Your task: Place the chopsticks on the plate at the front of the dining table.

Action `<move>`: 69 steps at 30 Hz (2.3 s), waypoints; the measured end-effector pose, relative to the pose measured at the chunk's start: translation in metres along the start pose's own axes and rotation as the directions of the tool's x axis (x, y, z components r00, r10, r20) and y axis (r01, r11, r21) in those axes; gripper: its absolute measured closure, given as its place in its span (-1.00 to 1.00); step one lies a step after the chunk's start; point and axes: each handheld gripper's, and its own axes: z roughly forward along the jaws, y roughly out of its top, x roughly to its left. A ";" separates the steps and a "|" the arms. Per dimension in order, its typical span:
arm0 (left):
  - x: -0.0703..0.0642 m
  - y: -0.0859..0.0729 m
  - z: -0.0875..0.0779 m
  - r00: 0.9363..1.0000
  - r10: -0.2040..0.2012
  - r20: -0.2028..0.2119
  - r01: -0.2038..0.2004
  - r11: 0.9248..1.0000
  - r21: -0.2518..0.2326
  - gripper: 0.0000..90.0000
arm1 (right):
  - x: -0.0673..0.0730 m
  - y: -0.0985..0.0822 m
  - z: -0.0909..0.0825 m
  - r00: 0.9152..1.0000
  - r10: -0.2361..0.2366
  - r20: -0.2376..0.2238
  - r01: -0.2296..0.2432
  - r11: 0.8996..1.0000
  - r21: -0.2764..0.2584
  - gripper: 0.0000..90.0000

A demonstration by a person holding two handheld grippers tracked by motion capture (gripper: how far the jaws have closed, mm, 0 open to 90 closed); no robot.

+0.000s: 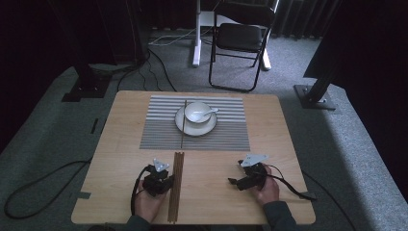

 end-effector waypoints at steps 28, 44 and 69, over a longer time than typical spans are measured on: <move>0.003 -0.007 -0.001 0.999 -0.007 -0.046 0.007 1.000 0.001 0.79 | 0.000 0.000 0.000 1.000 0.000 0.000 0.000 1.000 0.000 -0.73; 0.016 -0.008 -0.004 0.997 -0.064 -0.029 0.065 0.998 0.009 0.89 | 0.000 0.000 0.000 1.000 0.000 0.000 0.000 1.000 0.000 -0.74; 0.022 0.004 -0.016 0.996 -0.088 -0.023 0.086 0.994 -0.063 0.89 | 0.000 0.000 0.000 1.000 0.000 0.000 0.000 1.000 0.000 -0.74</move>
